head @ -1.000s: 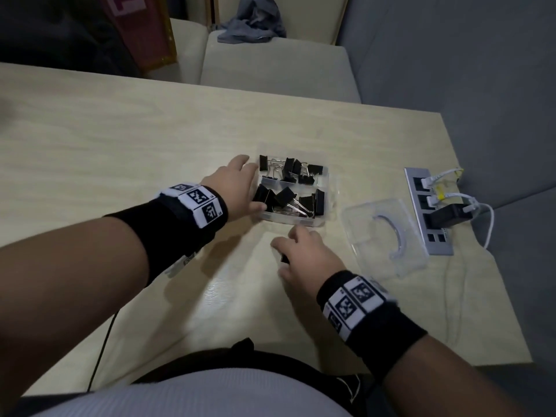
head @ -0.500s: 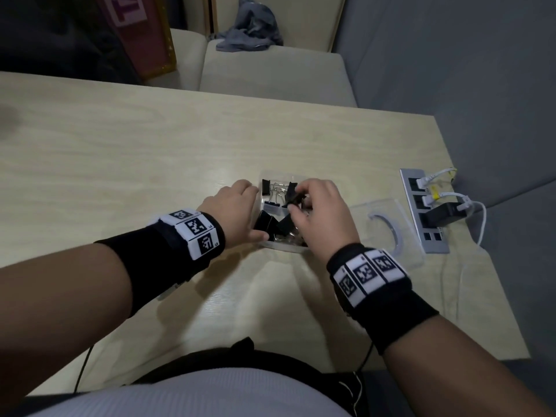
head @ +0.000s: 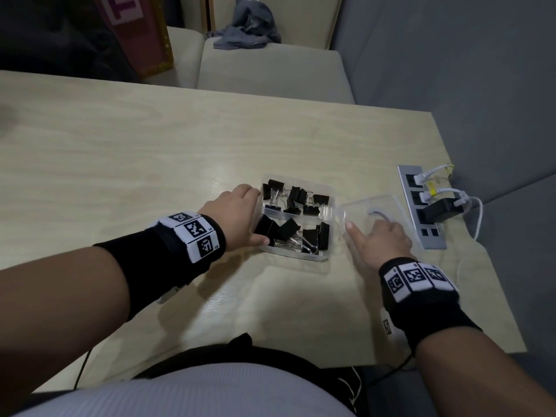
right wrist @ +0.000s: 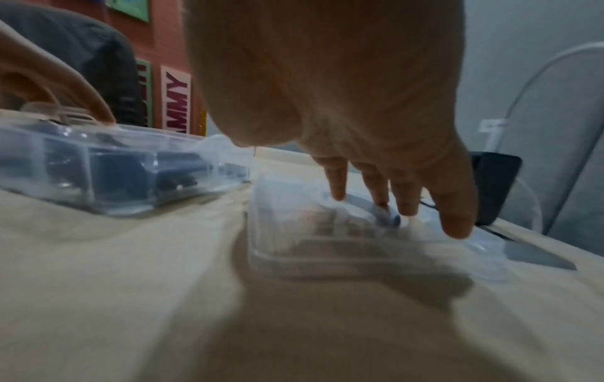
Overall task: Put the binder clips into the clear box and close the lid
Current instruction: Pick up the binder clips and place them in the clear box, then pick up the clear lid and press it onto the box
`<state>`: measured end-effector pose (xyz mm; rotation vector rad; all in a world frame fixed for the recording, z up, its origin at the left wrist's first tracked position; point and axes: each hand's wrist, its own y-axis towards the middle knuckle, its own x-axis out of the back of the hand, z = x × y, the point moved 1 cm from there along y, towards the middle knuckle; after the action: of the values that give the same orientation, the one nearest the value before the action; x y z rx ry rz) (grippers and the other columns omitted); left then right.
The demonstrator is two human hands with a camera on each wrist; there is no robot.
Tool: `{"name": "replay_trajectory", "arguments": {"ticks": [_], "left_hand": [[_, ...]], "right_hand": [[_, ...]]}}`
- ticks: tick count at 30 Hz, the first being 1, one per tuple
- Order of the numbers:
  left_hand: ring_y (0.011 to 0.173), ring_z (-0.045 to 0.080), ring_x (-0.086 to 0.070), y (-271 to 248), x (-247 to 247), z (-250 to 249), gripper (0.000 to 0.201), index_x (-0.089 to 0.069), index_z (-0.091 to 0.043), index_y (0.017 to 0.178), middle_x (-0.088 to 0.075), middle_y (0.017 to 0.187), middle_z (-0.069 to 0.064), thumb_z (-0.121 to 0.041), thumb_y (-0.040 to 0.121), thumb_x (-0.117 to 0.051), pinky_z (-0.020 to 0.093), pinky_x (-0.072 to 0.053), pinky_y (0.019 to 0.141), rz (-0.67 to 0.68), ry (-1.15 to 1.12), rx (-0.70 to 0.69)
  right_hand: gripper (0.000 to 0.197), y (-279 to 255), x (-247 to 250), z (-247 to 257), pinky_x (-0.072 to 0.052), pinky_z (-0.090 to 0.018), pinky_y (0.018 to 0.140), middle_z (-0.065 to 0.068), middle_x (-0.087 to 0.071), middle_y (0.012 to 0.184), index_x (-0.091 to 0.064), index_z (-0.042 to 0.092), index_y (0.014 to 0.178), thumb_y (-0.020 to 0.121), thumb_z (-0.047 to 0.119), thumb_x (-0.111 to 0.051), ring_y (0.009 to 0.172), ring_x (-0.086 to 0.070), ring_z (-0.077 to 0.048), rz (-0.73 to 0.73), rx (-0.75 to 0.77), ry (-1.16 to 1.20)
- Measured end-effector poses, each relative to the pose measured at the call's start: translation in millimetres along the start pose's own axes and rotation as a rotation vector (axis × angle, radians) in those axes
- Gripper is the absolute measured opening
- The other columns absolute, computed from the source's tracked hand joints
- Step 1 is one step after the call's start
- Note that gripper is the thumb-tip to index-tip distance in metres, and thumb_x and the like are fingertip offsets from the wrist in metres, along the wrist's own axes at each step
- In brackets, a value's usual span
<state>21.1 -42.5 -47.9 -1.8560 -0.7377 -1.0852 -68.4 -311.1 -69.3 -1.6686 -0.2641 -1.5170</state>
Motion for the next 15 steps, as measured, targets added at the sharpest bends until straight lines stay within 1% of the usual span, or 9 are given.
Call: {"name": "replay_trajectory", "arguments": {"ticks": [1, 3, 5, 6, 8, 9, 12, 14, 15], "left_hand": [[0.123, 0.031, -0.049, 0.4, -0.3, 0.3, 0.099, -0.03, -0.016, 0.141, -0.034, 0.147, 0.003, -0.063, 0.065, -0.072, 0.049, -0.047, 0.097, 0.001, -0.001, -0.001], [0.123, 0.031, -0.049, 0.4, -0.7, 1.0, 0.098, -0.031, -0.016, 0.14, -0.034, 0.146, 0.003, -0.063, 0.065, -0.072, 0.049, -0.048, 0.097, -0.001, 0.001, 0.0], [0.123, 0.031, -0.049, 0.4, -1.2, 1.8, 0.098, -0.031, -0.016, 0.14, -0.035, 0.146, 0.003, -0.064, 0.065, -0.072, 0.049, -0.047, 0.097, 0.0, 0.002, 0.0], [0.123, 0.031, -0.049, 0.4, -1.4, 1.9, 0.098, -0.031, -0.016, 0.14, -0.035, 0.146, 0.003, -0.064, 0.064, -0.072, 0.049, -0.047, 0.097, 0.002, 0.001, 0.001], [0.123, 0.031, -0.049, 0.9, -2.0, 2.0, 0.098, -0.032, -0.016, 0.139, -0.035, 0.146, 0.004, -0.064, 0.064, -0.072, 0.049, -0.047, 0.098, 0.005, -0.003, 0.001], [0.122, 0.031, -0.049, 1.0, -2.2, 2.0, 0.098, -0.032, -0.016, 0.139, -0.036, 0.145, 0.004, -0.064, 0.064, -0.072, 0.049, -0.046, 0.099, 0.005, -0.004, 0.001], [0.123, 0.031, -0.049, 1.5, -2.3, 1.8, 0.098, -0.031, -0.015, 0.139, -0.035, 0.147, 0.005, -0.063, 0.064, -0.073, 0.048, -0.046, 0.1, 0.007, -0.009, 0.001], [0.124, 0.031, -0.049, 1.7, -1.7, 1.4, 0.099, -0.031, -0.014, 0.14, -0.033, 0.148, 0.005, -0.062, 0.065, -0.074, 0.048, -0.045, 0.101, 0.007, -0.016, -0.001], [0.124, 0.031, -0.049, 1.3, -1.1, 0.8, 0.099, -0.031, -0.014, 0.14, -0.033, 0.149, 0.005, -0.061, 0.065, -0.074, 0.047, -0.045, 0.101, 0.007, -0.019, -0.001]], "right_hand": [[0.091, -0.3, -3.6, -4.2, -0.03, -0.059, 0.108, -0.011, -0.019, 0.158, -0.034, 0.021, 0.145, 0.078, 0.082, -0.028, 0.141, -0.024, -0.037, 0.012, 0.016, -0.039], [0.087, -4.6, -7.6, -8.5, -0.028, -0.058, 0.11, -0.009, -0.014, 0.16, -0.034, 0.023, 0.146, 0.079, 0.078, -0.039, 0.143, -0.019, -0.036, -0.011, 0.058, -0.105], [0.091, -8.2, -10.3, -11.5, -0.026, -0.057, 0.111, -0.009, -0.014, 0.159, -0.037, 0.027, 0.141, 0.068, 0.077, -0.057, 0.143, -0.017, -0.038, -0.05, 0.055, -0.17], [0.093, -8.0, -11.1, -13.1, -0.023, -0.058, 0.112, -0.009, -0.014, 0.158, -0.041, 0.029, 0.136, 0.061, 0.078, -0.063, 0.143, -0.014, -0.04, -0.062, 0.022, -0.183], [0.092, -5.9, -9.7, -14.5, -0.022, -0.061, 0.111, -0.008, -0.015, 0.154, -0.046, 0.031, 0.126, 0.051, 0.079, -0.068, 0.142, -0.01, -0.044, -0.035, -0.069, -0.149], [0.09, -4.9, -8.5, -14.4, -0.026, -0.061, 0.109, -0.007, -0.017, 0.152, -0.047, 0.029, 0.122, 0.05, 0.078, -0.07, 0.141, -0.011, -0.044, -0.001, -0.094, -0.114], [0.073, -3.6, -2.8, -12.9, -0.043, -0.054, 0.098, -0.009, -0.029, 0.142, -0.053, 0.021, 0.114, 0.06, 0.066, -0.072, 0.131, -0.028, -0.04, 0.026, -0.046, -0.045], [0.052, -6.0, 3.0, -12.8, -0.047, -0.047, 0.09, -0.013, -0.041, 0.133, -0.059, 0.014, 0.106, 0.072, 0.052, -0.065, 0.118, -0.043, -0.037, -0.043, 0.007, -0.015], [0.041, -7.0, 6.1, -13.2, -0.048, -0.044, 0.088, -0.014, -0.05, 0.124, -0.062, 0.01, 0.1, 0.078, 0.044, -0.06, 0.109, -0.049, -0.036, -0.086, 0.031, 0.009]]}}
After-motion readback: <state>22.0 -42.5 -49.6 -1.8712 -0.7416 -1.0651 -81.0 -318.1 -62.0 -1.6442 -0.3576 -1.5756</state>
